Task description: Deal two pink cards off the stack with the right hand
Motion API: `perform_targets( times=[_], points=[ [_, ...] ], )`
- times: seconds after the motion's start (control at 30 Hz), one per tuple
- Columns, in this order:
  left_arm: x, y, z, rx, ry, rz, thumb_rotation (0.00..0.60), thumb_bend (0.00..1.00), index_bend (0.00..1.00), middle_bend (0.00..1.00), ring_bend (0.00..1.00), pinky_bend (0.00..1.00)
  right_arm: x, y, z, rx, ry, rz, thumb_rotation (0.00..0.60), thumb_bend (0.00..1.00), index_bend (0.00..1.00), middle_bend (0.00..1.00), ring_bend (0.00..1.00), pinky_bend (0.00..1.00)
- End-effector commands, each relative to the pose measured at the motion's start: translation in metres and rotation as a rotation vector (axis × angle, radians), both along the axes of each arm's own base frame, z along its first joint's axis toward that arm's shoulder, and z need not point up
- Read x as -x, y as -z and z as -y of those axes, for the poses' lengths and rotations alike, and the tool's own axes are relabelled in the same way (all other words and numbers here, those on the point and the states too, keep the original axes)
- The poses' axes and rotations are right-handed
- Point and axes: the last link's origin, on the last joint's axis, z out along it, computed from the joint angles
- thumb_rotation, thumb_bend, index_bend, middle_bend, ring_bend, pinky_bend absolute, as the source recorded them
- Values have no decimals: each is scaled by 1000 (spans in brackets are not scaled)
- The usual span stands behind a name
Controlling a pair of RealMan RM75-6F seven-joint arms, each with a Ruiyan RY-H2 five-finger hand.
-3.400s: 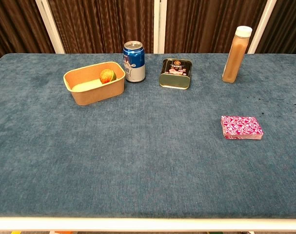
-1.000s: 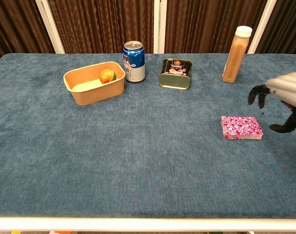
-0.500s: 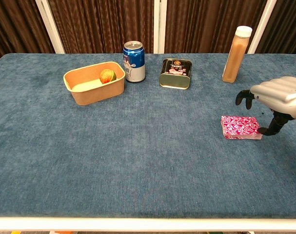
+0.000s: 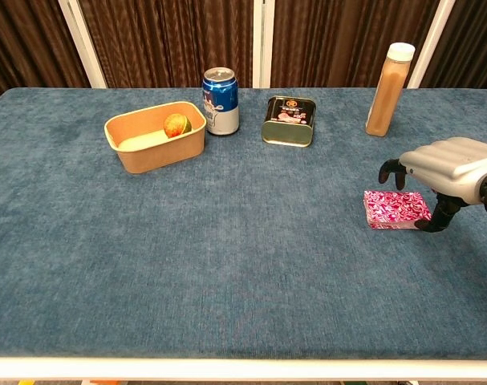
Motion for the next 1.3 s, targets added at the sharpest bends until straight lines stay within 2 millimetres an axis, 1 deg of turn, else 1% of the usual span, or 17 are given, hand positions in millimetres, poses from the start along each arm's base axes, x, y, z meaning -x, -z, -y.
perform_targets(
  times=[0.03, 0.33, 0.53, 0.93, 1.3],
  points=[
    [0, 1, 0, 5, -3, 7, 600, 4, 175, 172, 46, 191, -1, 2, 1, 2, 0, 0, 600, 195, 205, 269, 859, 968],
    [0, 0, 0, 9, -8, 27, 600, 4, 176, 172, 46, 191, -5, 12, 2, -12, -7, -2, 600, 200, 206, 284, 859, 968],
    [1, 1, 0, 15, -14, 51, 600, 6, 177, 172, 46, 191, -4, 16, 0, 4, -11, -12, 600, 207, 228, 305, 859, 968],
    [5, 1, 0, 22, -24, 65, 600, 5, 177, 172, 46, 191, -5, 19, 2, 19, -11, -19, 600, 214, 286, 322, 858, 968],
    [6, 1, 0, 34, -26, 79, 600, 6, 177, 172, 46, 191, -4, 21, 2, 9, 0, -34, 600, 214, 291, 299, 858, 968]
  ],
)
